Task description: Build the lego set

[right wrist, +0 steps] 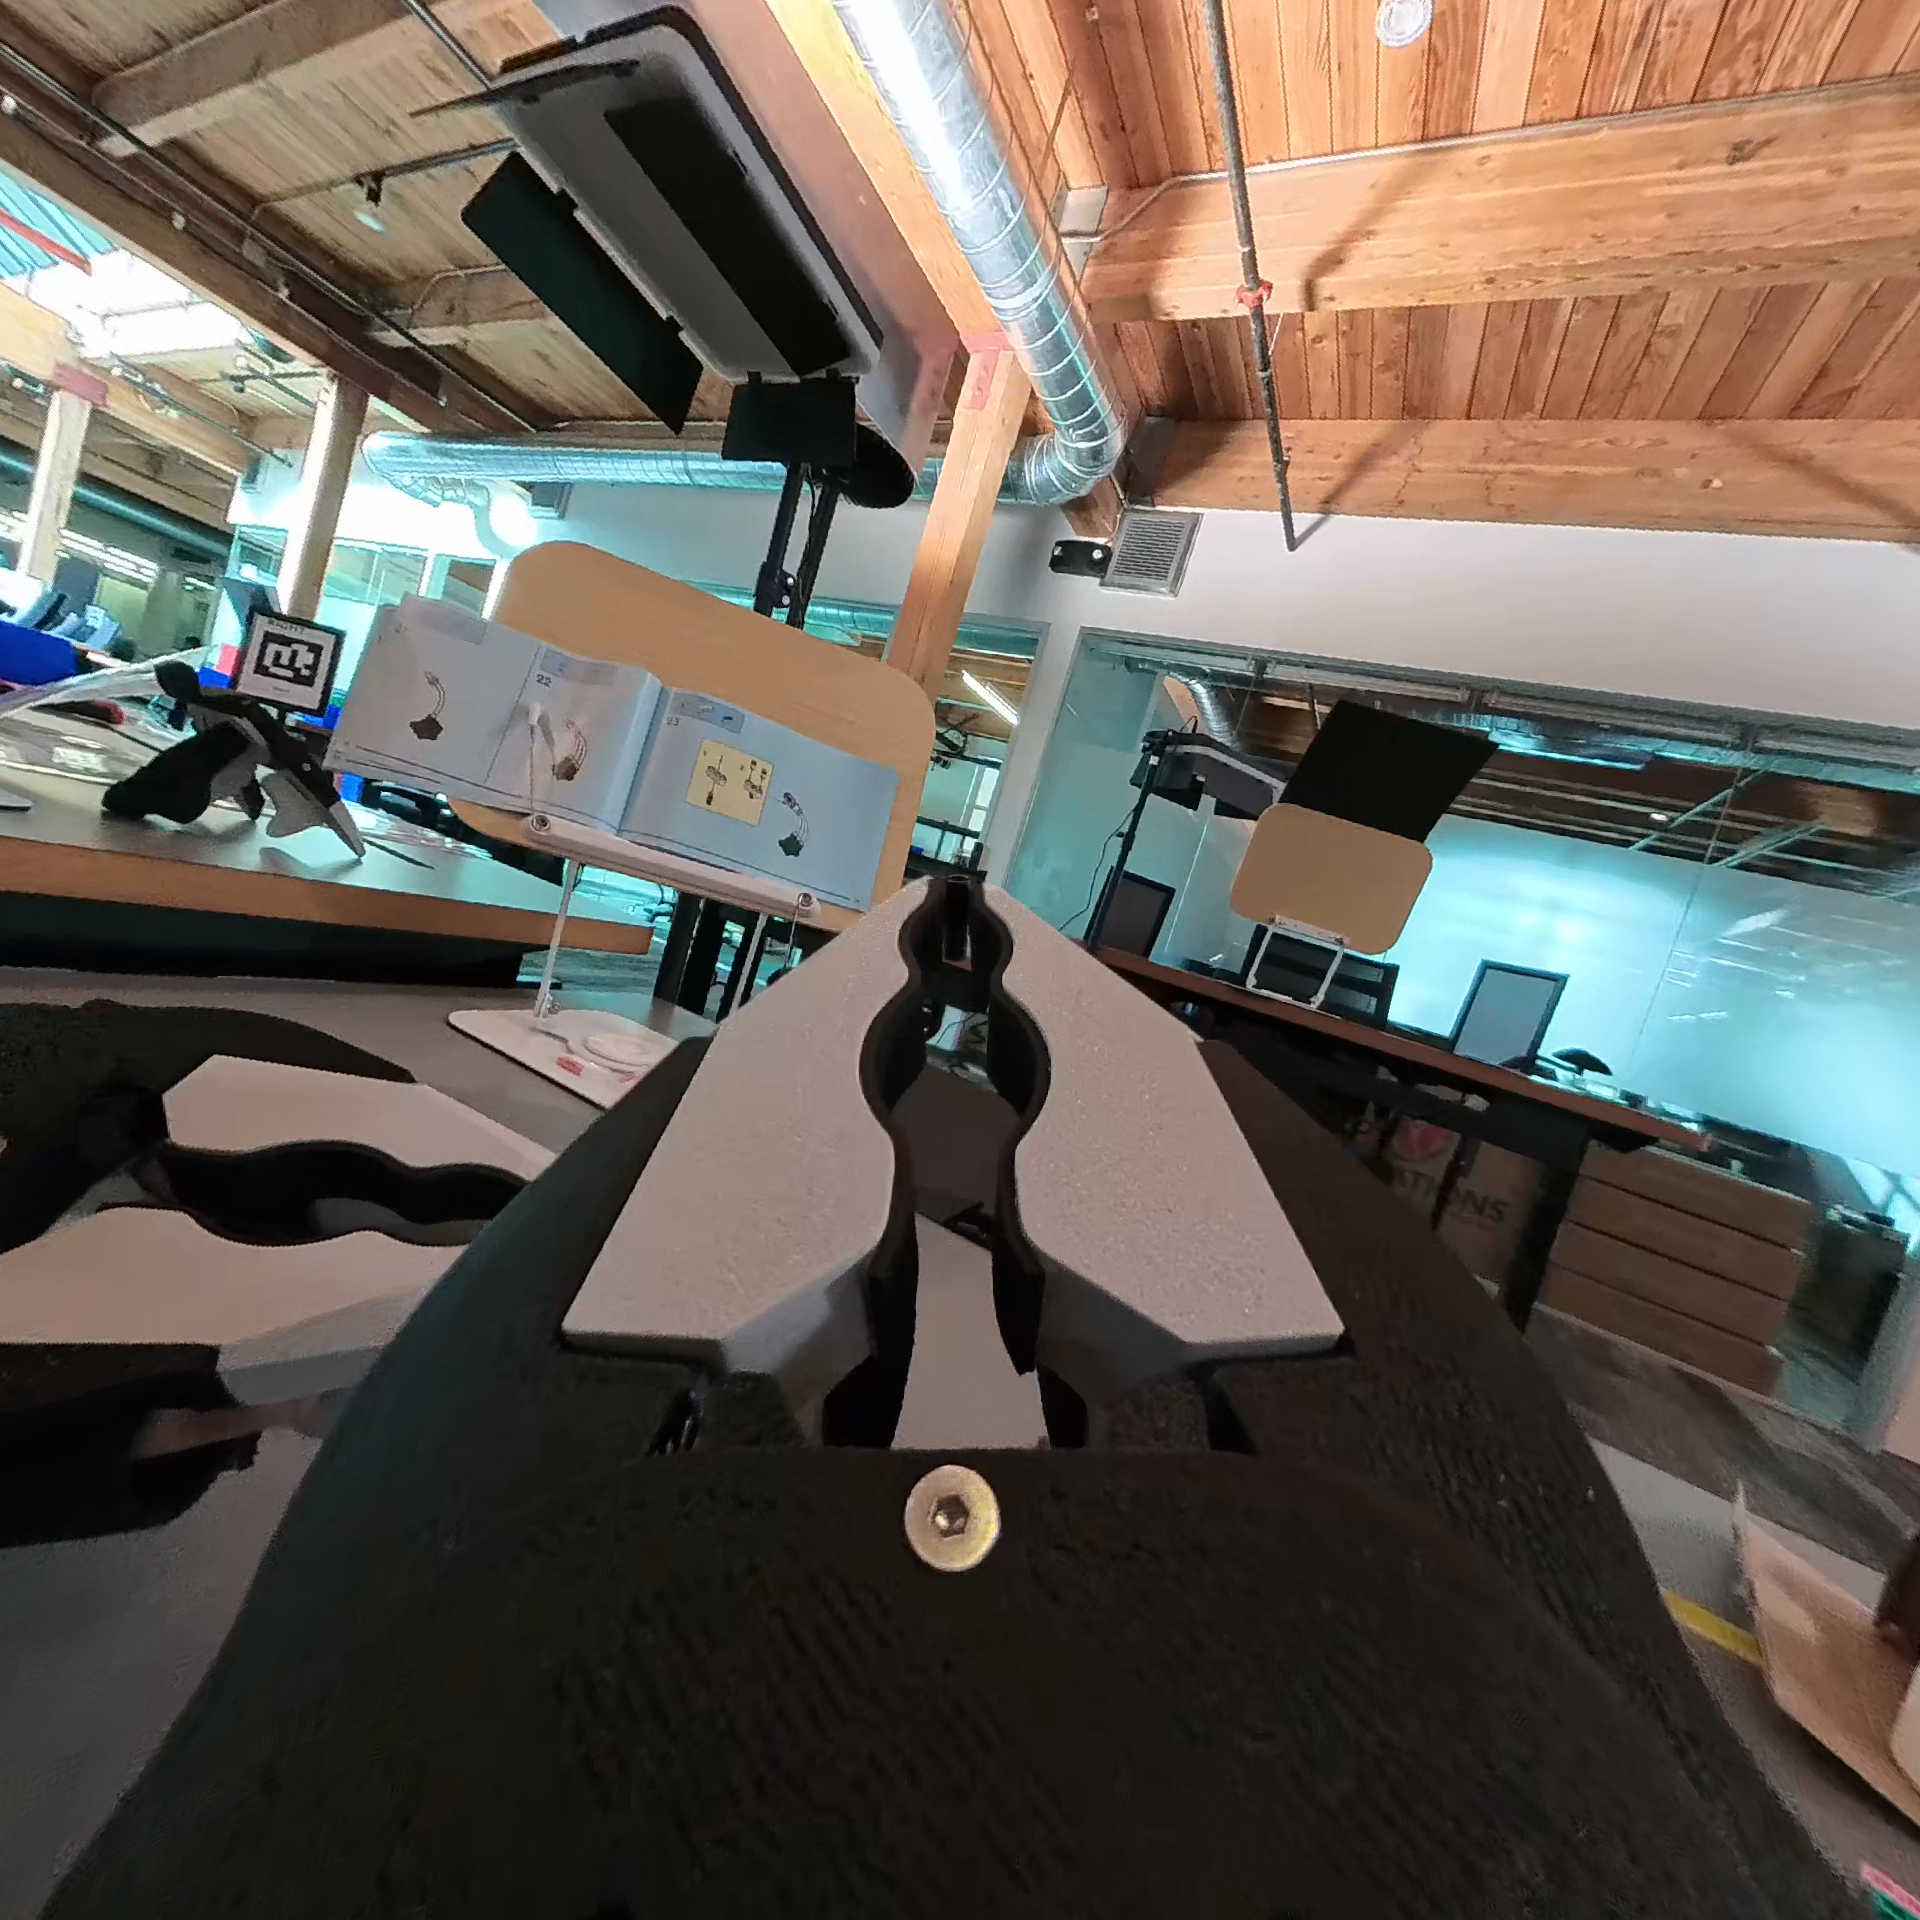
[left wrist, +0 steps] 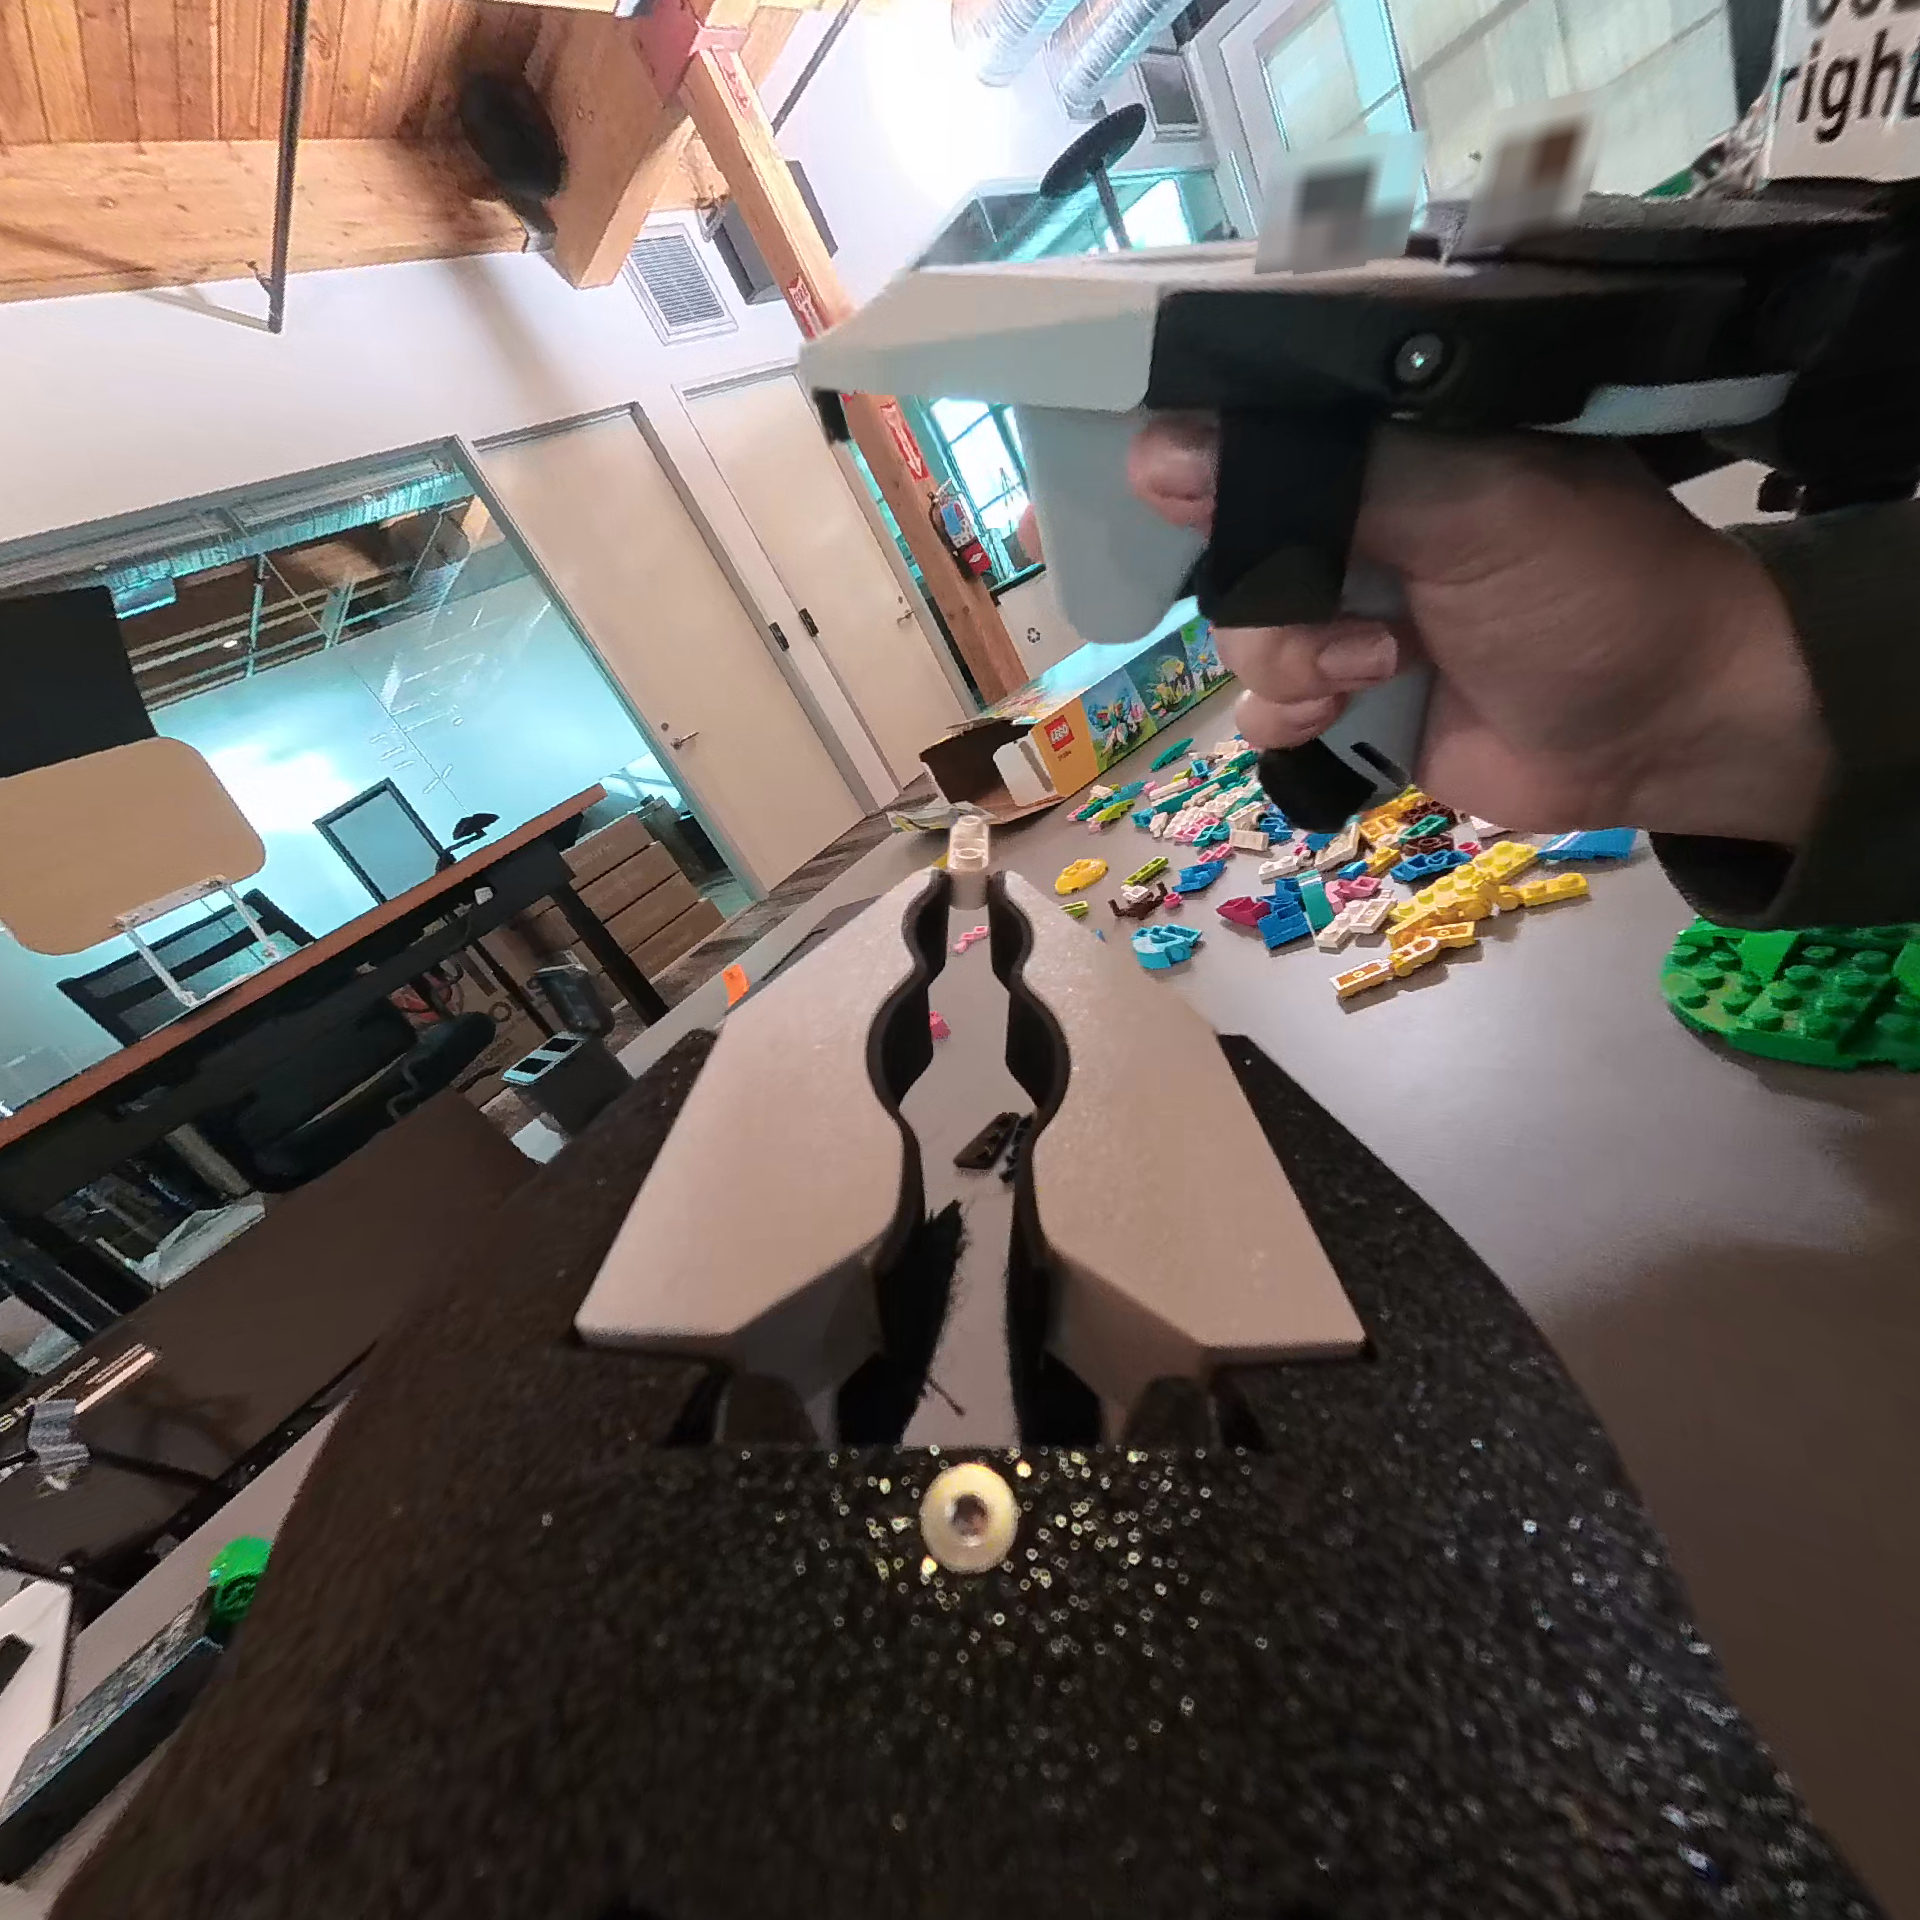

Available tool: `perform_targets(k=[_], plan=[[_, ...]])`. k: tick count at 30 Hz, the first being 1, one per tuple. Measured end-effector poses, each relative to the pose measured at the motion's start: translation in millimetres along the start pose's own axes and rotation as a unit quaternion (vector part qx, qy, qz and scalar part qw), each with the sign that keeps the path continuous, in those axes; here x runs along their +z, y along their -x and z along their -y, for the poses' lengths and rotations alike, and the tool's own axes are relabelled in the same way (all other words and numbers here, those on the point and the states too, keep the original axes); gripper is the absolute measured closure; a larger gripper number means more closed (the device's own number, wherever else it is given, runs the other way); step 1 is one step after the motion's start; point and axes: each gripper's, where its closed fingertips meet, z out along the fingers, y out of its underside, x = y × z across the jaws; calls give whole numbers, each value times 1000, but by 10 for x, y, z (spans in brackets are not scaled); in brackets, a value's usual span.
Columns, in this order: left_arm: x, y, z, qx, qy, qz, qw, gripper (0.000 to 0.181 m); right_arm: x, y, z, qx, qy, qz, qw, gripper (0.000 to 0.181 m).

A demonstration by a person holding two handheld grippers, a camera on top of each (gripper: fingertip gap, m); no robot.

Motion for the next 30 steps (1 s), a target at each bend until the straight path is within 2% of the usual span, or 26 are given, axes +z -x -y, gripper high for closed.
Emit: perform_targets(k=[6,8,9,11,13,15,23,30], plan=[[-10,34,-7,0,-1,7,1000,176,9,-2,-63,11,17,11,1000,178],[-13,45,-6,-6,-4,10,1000,176,22,1,-99,75,27,29,996,178],[-15,56,-8,-8,-5,12,1000,176,26,-5,-89,138,22,42,989,178],[-22,86,-11,-15,-7,17,1000,176,27,-28,-39,309,6,88,947,178],[-25,114,-28,-24,-7,20,999,176,-3,-147,16,464,-26,119,878,178],[-21,129,-50,-34,-5,20,999,176,-37,-272,25,541,-51,129,829,178],[-18,97,-48,-51,-11,8,999,176,-51,-283,-67,603,-67,158,779,178],[-10,56,-50,-47,-10,-1,999,176,-129,-185,124,551,-105,215,800,178]])
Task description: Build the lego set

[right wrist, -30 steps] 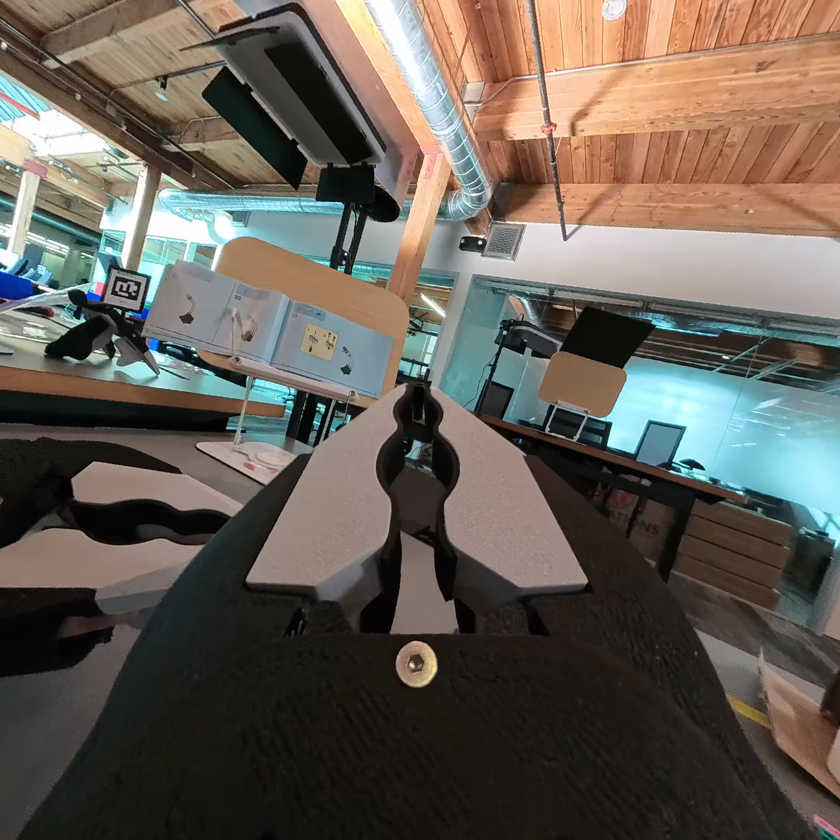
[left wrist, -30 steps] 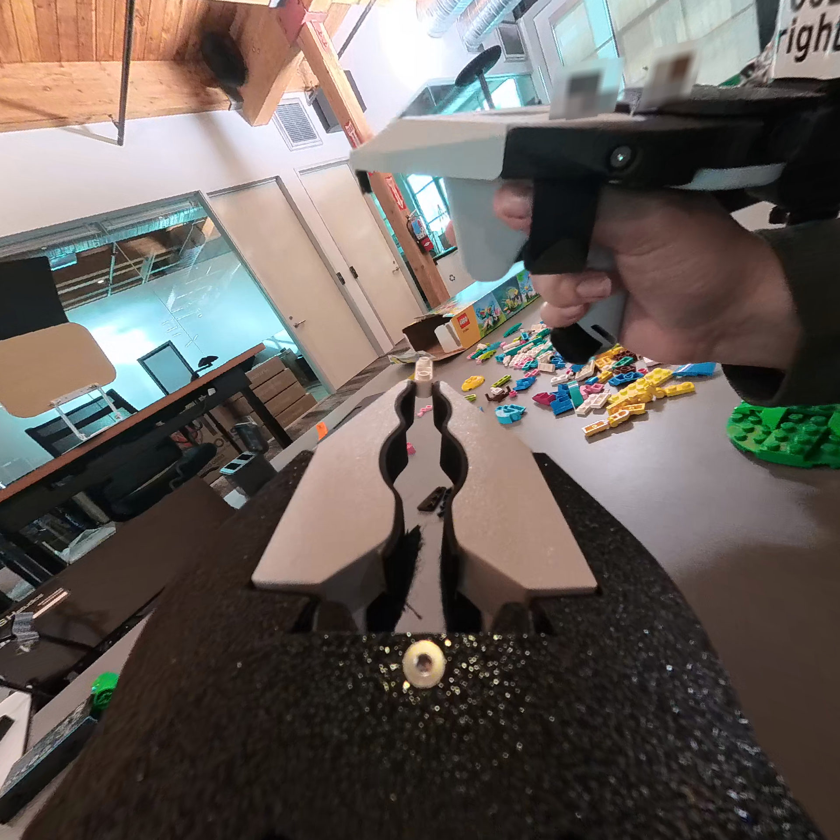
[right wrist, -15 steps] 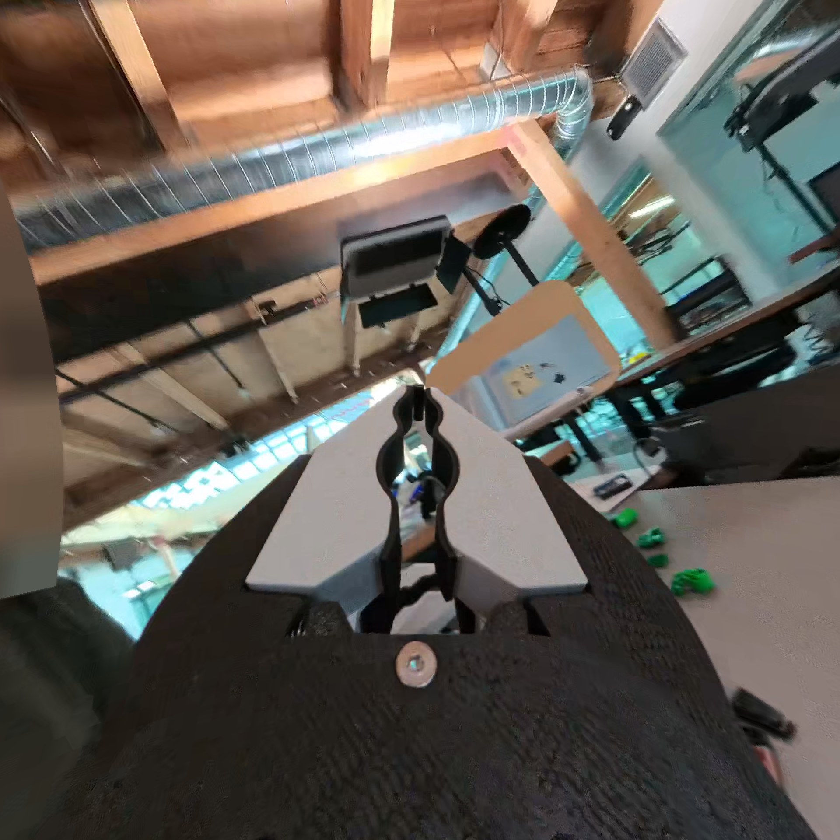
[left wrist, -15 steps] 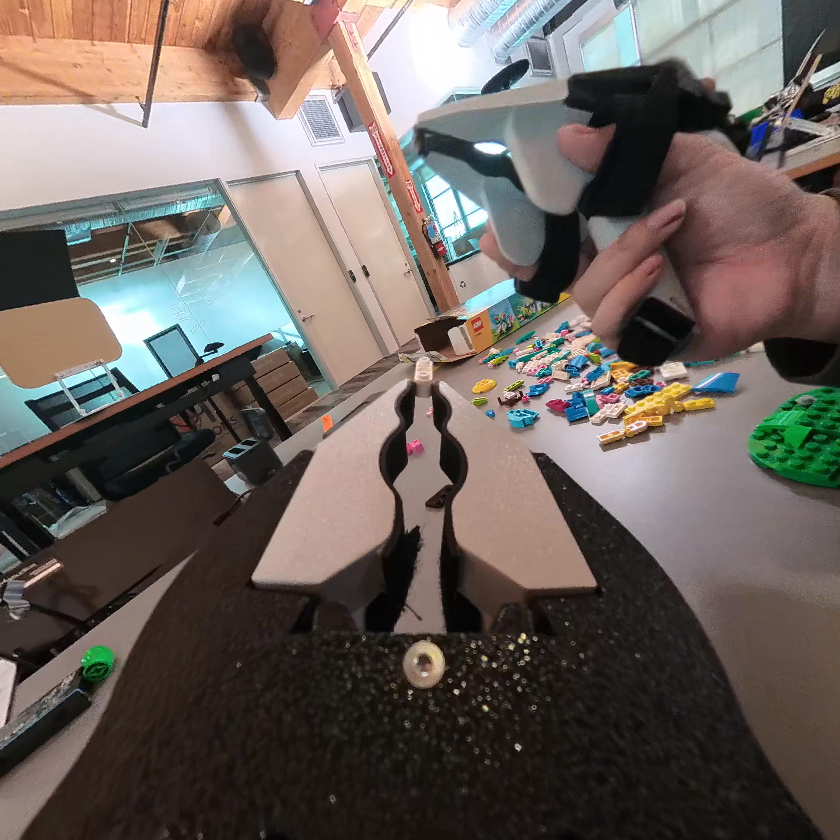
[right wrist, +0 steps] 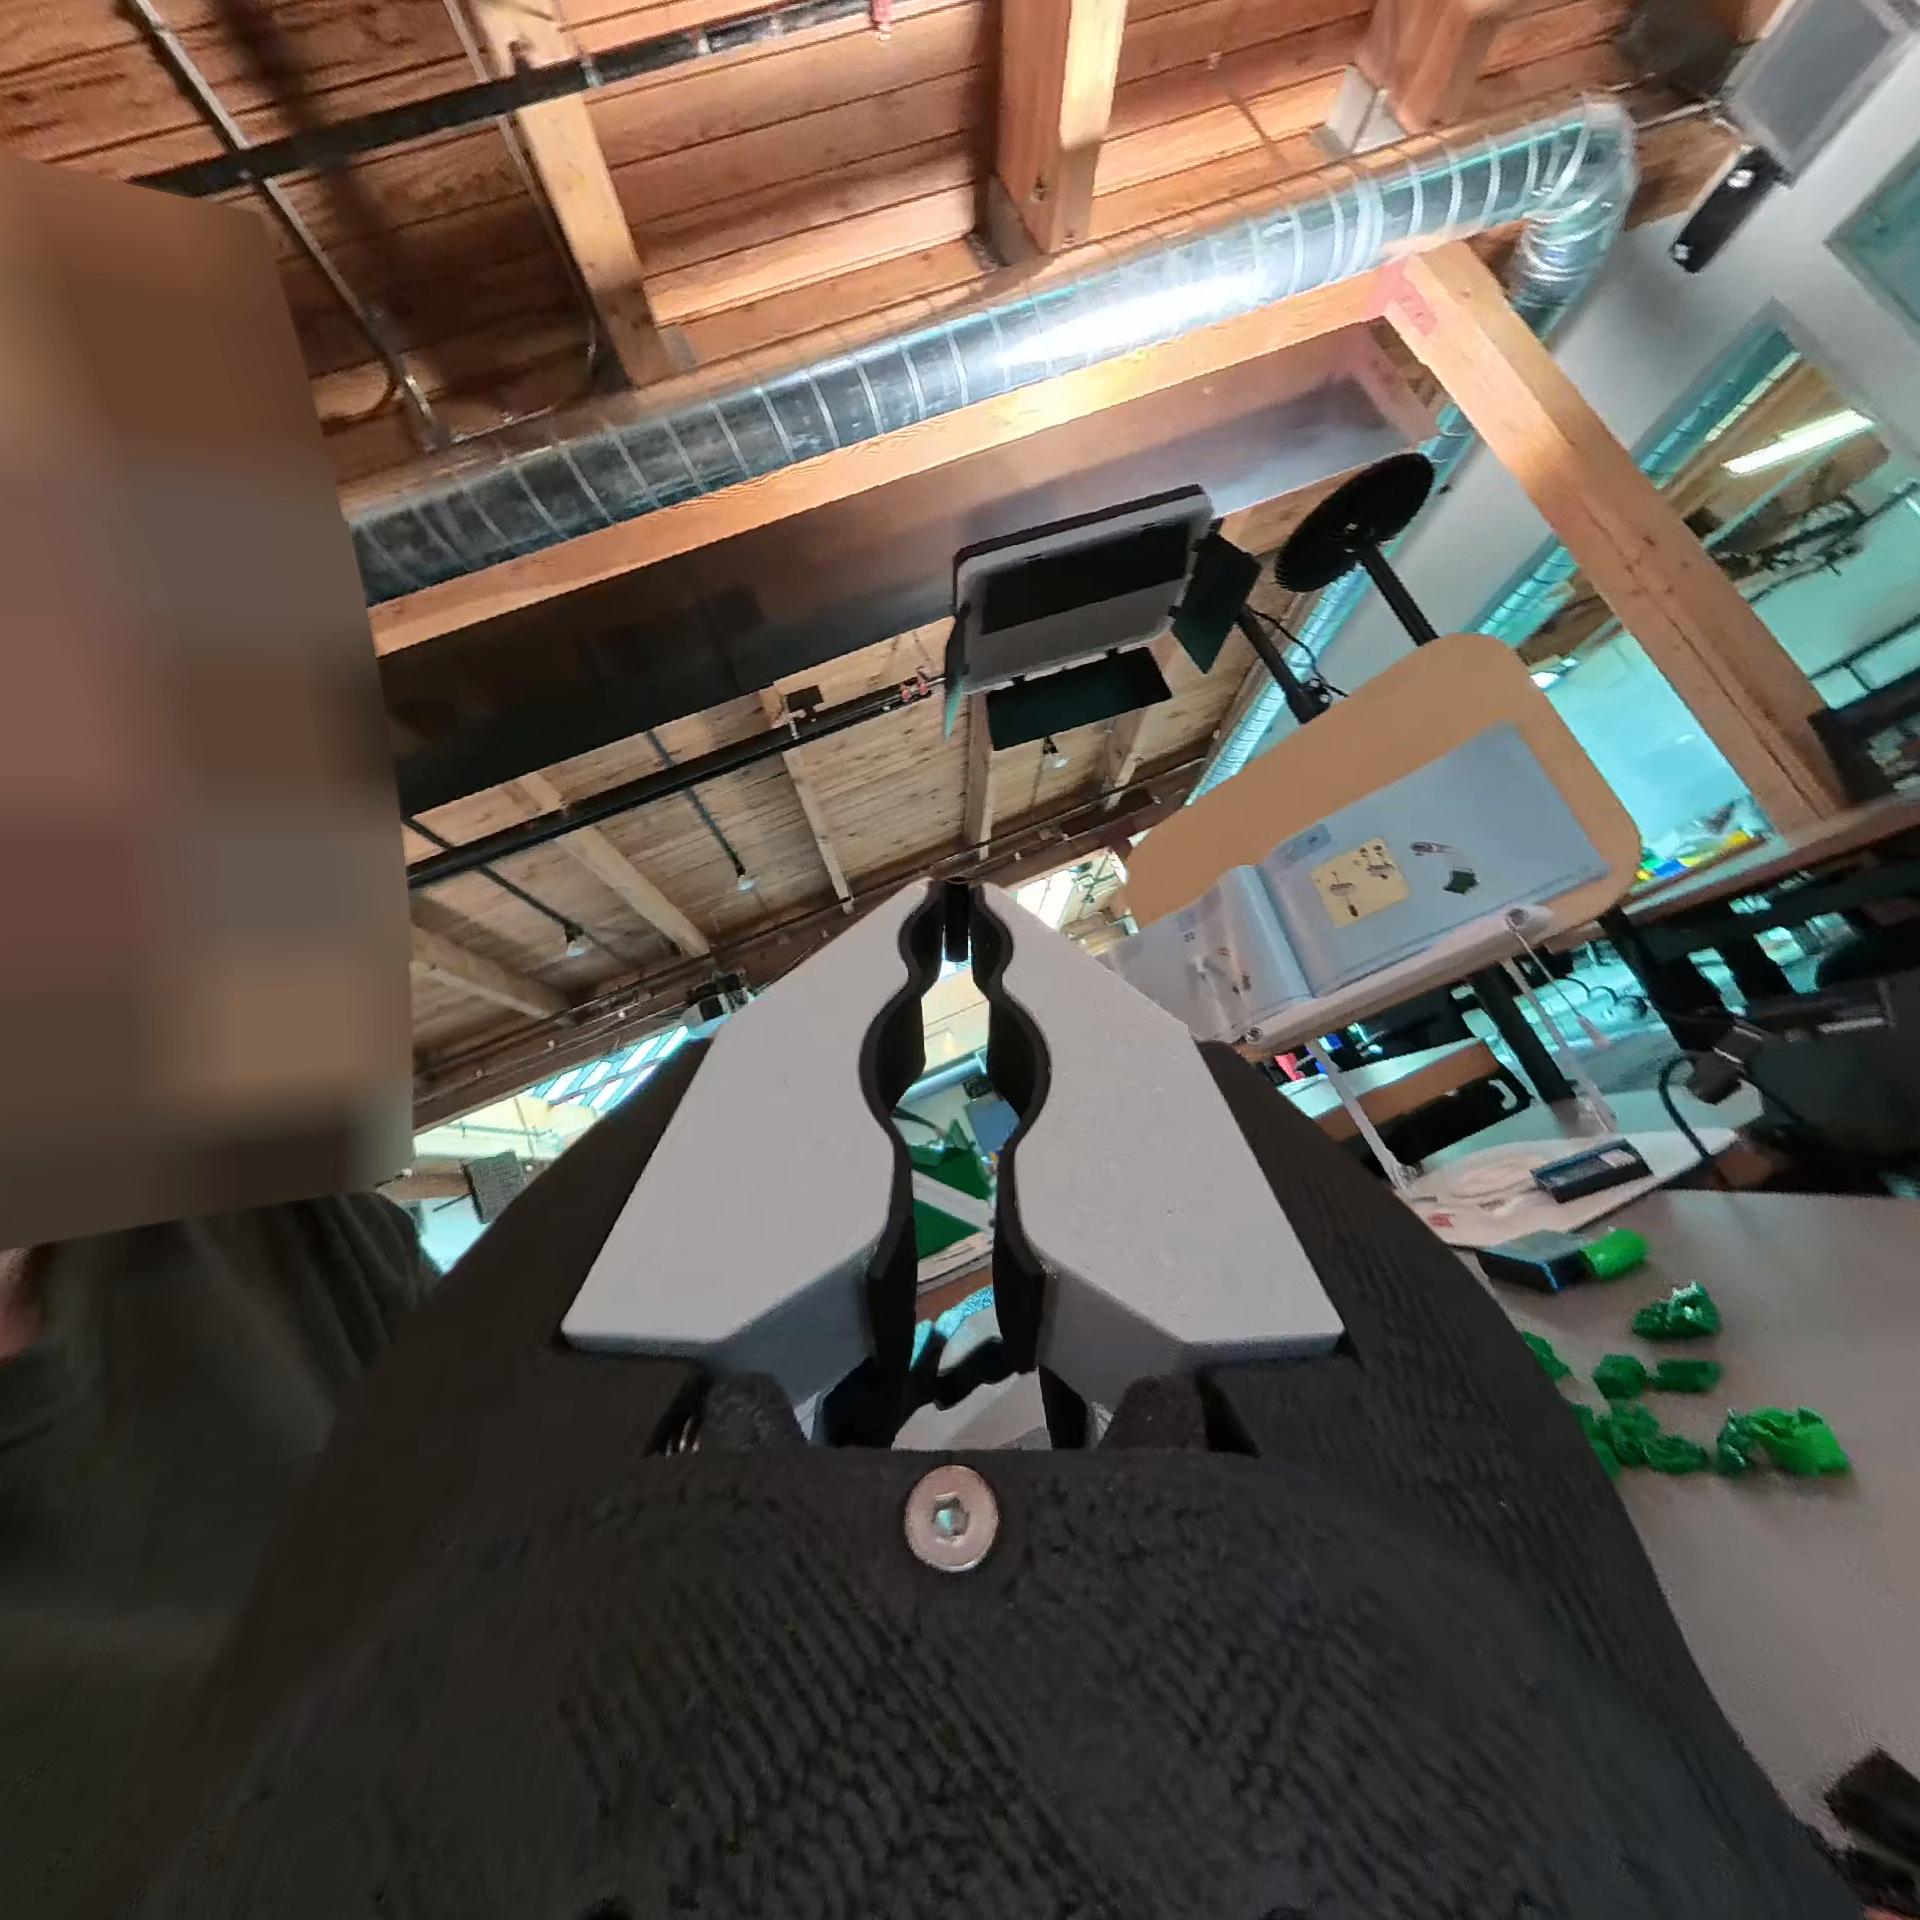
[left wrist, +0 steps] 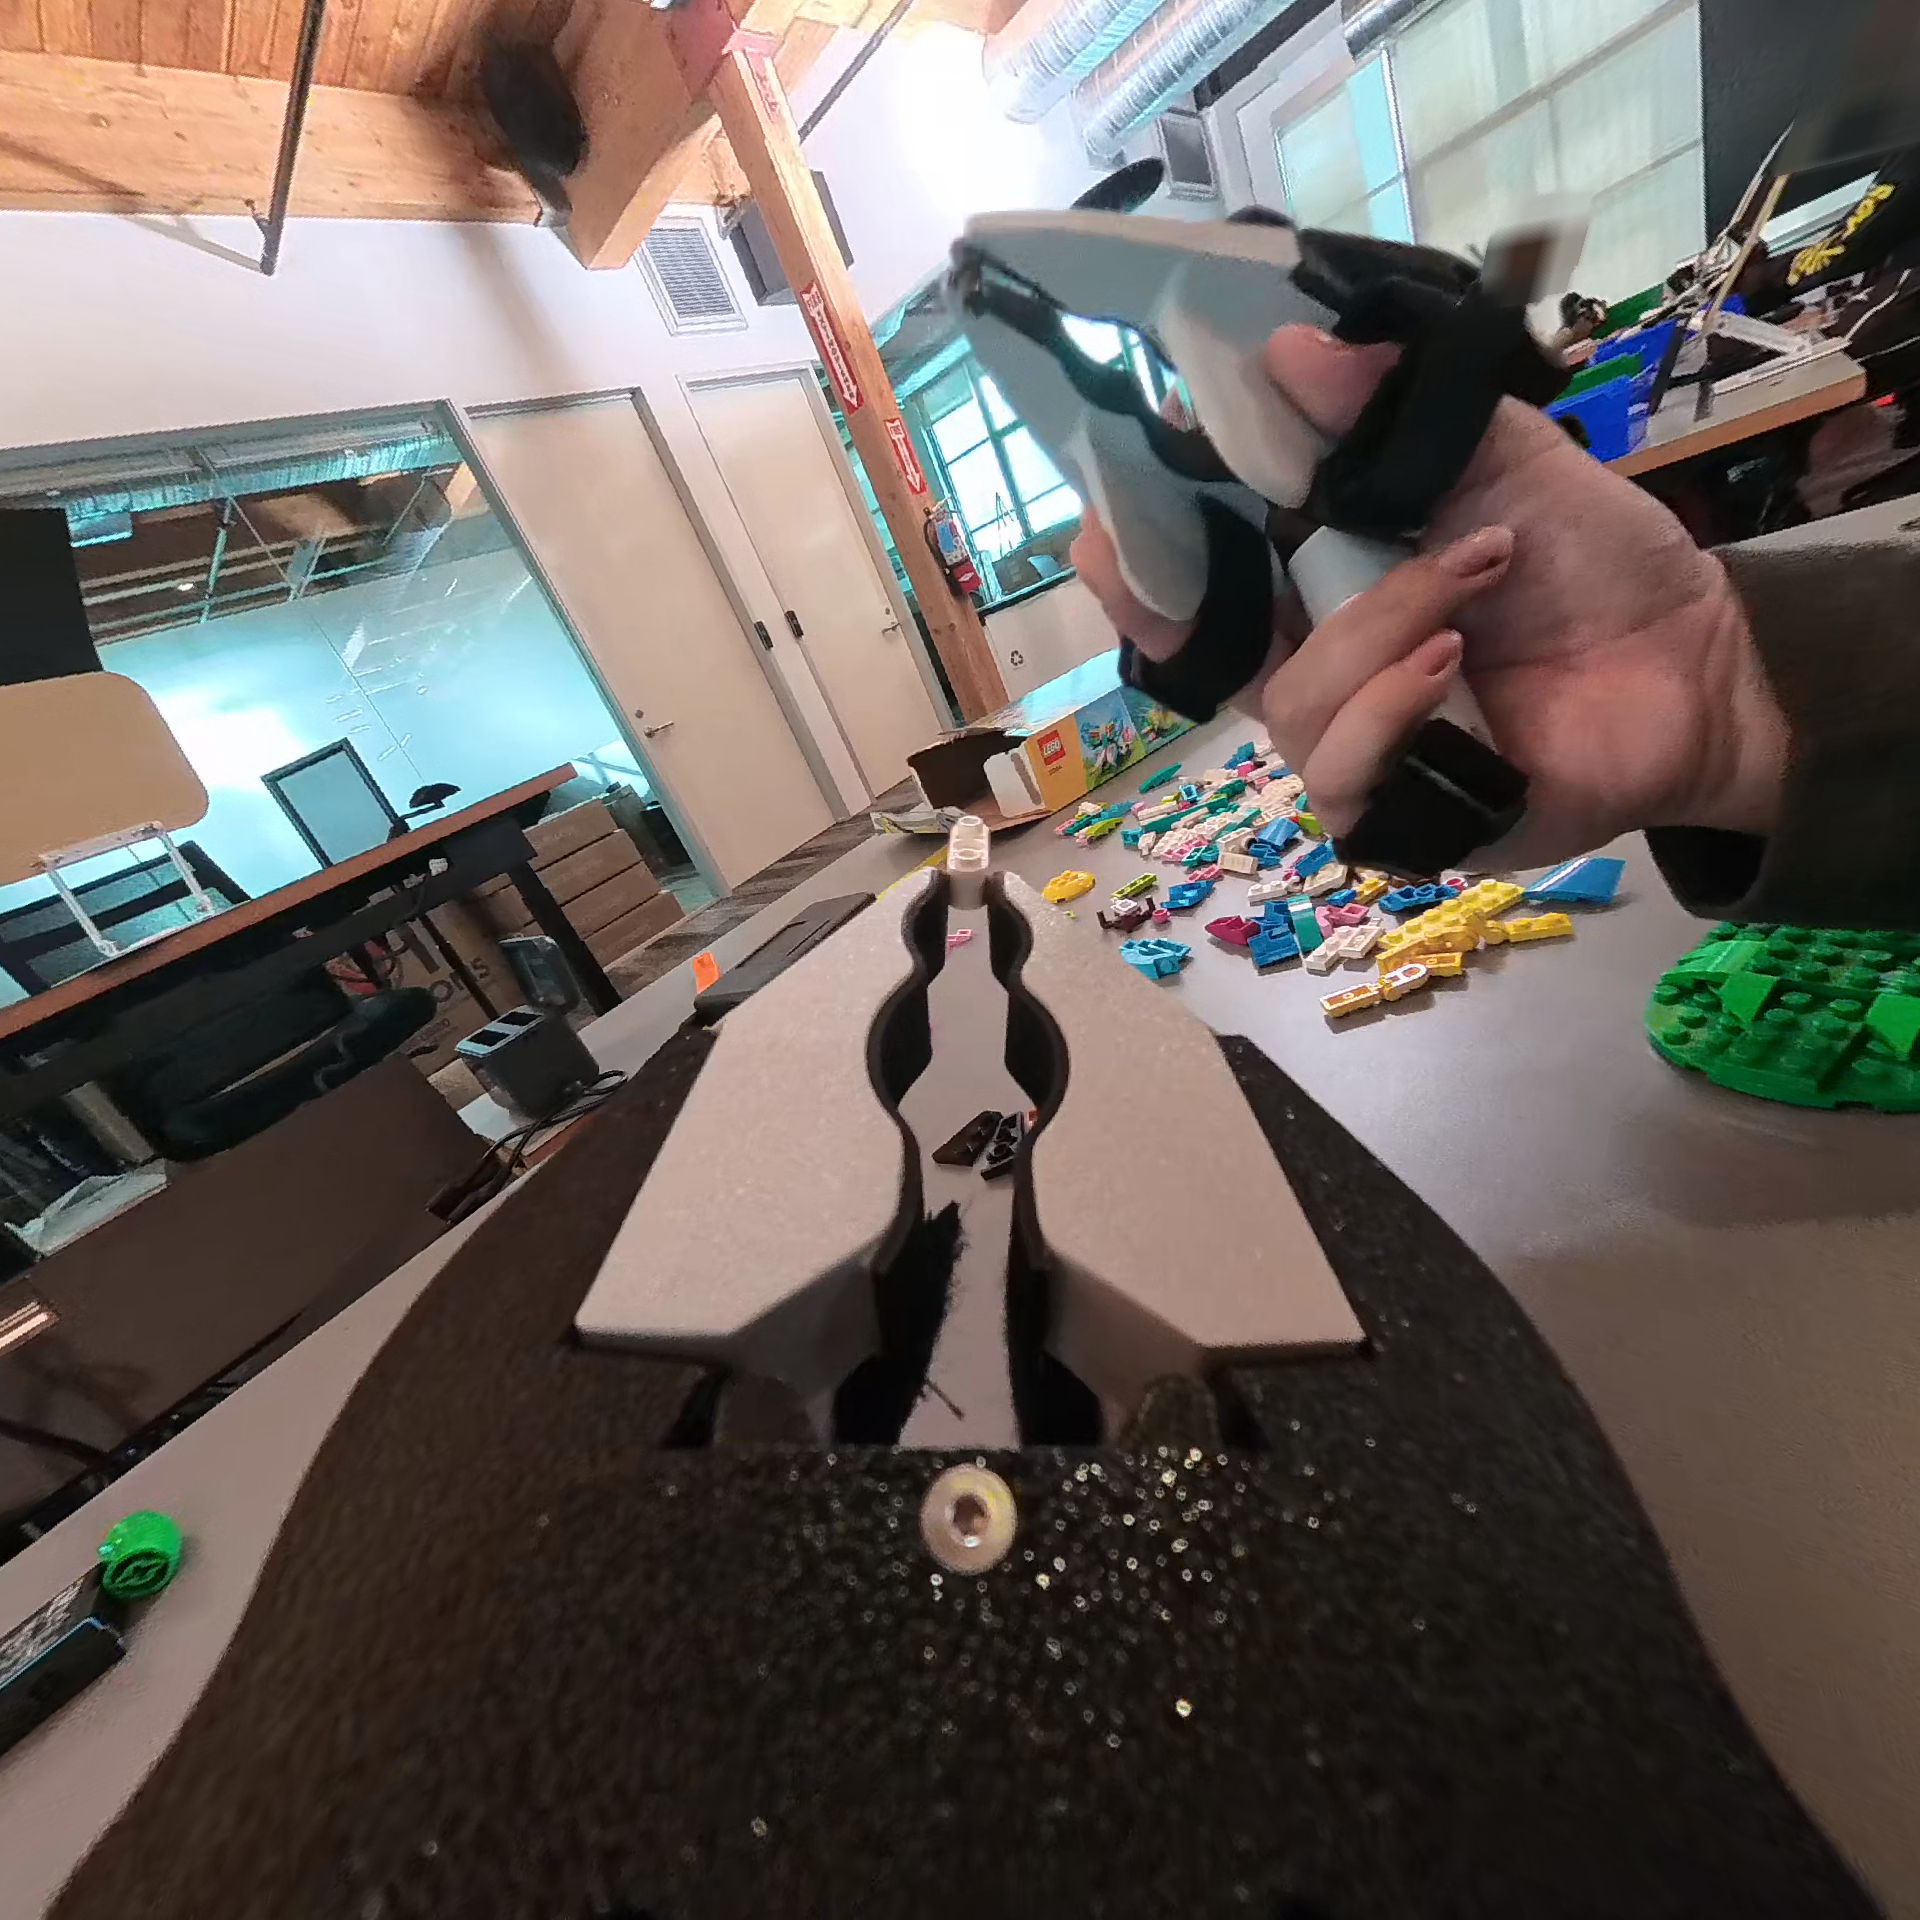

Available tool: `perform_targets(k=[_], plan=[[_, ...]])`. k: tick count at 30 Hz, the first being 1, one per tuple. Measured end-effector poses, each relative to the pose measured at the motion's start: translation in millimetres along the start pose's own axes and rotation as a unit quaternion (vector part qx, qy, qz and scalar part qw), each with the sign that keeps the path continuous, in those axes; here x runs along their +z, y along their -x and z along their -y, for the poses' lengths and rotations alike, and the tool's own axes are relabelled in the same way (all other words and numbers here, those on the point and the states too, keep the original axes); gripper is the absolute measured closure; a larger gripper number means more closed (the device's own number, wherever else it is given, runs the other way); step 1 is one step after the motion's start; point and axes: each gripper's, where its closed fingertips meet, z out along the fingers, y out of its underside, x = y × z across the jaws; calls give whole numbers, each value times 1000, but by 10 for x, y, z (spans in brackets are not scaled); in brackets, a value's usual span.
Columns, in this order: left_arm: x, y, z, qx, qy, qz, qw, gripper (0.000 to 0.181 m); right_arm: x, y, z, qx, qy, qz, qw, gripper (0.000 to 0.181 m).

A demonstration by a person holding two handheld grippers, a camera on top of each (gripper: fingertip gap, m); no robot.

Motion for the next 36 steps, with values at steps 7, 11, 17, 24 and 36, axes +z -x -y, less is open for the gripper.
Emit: perform_targets(k=[7,11,17,24,36], plan=[[0,-19,3,1,-2,-5,1000,176,0,85,-33,-2,-3,34,999,178],[-2,-25,10,1,-4,-6,1000,176,6,48,-77,-14,7,20,1000,178],[-4,-54,22,4,-7,-13,1000,176,-6,-82,-210,-73,41,-19,996,179],[-6,-55,23,1,-8,-15,1000,176,-26,-202,-347,-66,59,-32,996,178],[-4,-61,17,-4,-8,-18,1000,176,-34,-238,-354,-71,66,-45,994,178]])
